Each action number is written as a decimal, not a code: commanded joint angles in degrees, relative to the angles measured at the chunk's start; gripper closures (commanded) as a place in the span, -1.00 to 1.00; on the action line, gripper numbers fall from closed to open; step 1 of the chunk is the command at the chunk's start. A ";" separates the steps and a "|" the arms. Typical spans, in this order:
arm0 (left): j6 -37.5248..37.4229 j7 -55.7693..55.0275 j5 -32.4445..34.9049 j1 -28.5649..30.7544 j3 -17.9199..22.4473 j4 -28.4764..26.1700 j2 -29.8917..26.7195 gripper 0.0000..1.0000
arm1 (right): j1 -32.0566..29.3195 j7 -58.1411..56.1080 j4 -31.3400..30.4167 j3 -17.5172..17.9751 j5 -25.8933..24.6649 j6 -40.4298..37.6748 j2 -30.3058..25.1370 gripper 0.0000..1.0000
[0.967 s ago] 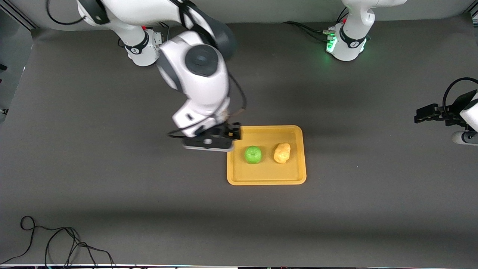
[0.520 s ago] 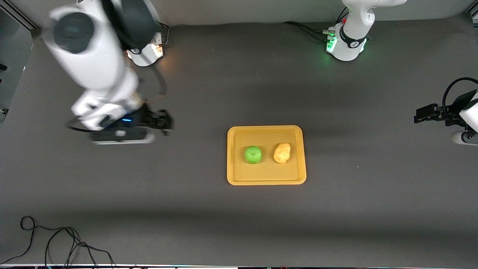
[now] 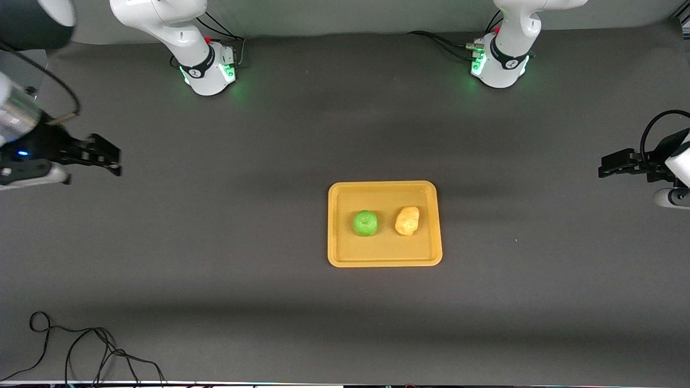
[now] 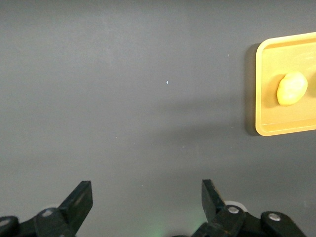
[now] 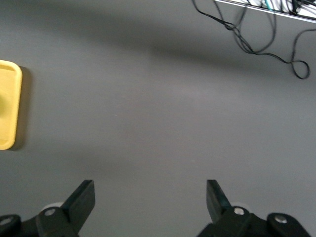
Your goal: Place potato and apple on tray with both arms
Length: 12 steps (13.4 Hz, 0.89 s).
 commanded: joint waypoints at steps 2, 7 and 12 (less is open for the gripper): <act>-0.28 0.18 1.17 -0.43 0.10 0.75 -0.33 -0.97 | -1.22 -2.17 -2.08 -3.16 1.01 0.53 -1.03 -1.00; -0.45 0.27 3.45 -0.43 -0.07 1.72 -0.41 -0.97 | -4.54 -0.51 -1.91 -1.26 1.01 -0.34 -1.12 -1.00; -0.36 0.45 3.37 -0.43 -0.07 1.98 -0.41 -0.96 | -6.41 1.34 -1.99 1.23 1.01 -1.05 -1.29 -1.00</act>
